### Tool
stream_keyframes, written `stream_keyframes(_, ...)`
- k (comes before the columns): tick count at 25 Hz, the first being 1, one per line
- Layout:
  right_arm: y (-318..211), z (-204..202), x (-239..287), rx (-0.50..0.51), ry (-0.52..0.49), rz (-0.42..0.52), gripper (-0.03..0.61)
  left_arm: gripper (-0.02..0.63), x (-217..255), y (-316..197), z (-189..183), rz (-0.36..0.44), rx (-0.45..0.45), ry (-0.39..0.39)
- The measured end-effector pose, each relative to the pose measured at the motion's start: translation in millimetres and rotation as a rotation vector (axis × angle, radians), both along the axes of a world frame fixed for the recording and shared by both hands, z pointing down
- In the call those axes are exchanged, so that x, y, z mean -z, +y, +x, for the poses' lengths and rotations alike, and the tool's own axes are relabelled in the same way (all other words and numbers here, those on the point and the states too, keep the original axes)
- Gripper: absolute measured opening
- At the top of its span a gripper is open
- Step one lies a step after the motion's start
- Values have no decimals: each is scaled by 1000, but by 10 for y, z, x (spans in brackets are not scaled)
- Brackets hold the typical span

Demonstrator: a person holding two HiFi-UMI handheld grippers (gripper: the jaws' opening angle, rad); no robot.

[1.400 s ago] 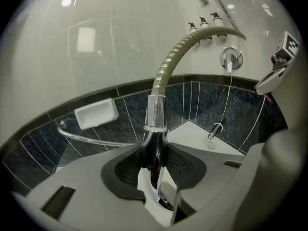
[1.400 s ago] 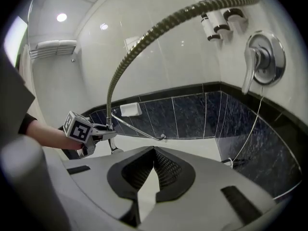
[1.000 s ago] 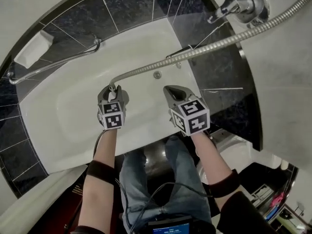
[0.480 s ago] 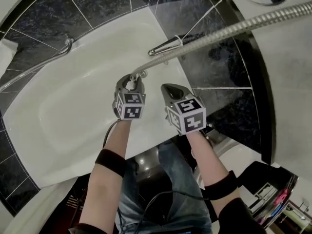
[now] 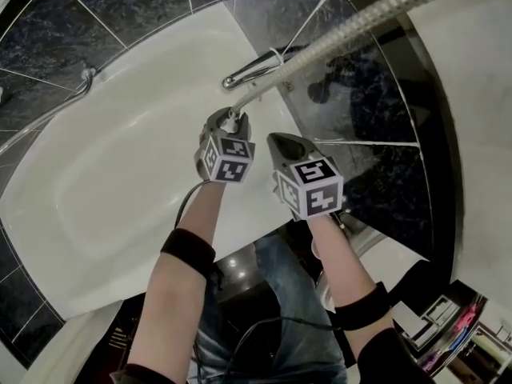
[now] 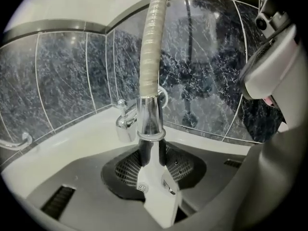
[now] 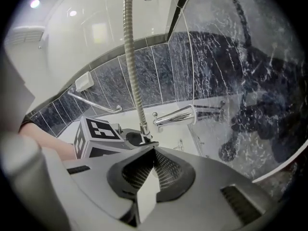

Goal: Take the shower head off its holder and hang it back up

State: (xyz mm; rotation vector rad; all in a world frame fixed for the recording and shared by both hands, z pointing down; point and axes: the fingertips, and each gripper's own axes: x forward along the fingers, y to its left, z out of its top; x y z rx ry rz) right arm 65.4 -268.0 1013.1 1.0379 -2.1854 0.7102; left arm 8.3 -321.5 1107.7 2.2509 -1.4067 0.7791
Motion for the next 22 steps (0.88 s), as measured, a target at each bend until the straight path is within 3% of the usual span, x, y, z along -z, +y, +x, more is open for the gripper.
stream_keyframes(10,-65,243,-22,-37,-1,-2,23,136,-37,-168,264,-3,-33,-4)
stream_keyframes(16,-49,306,-16,-51,-8,-10,23,265,-70,-124,295,-21,-56,-26)
stream_keyframes(22,-9,318,79,-60,-8,-19,23,308,75,-39,201,-35,-42,-39)
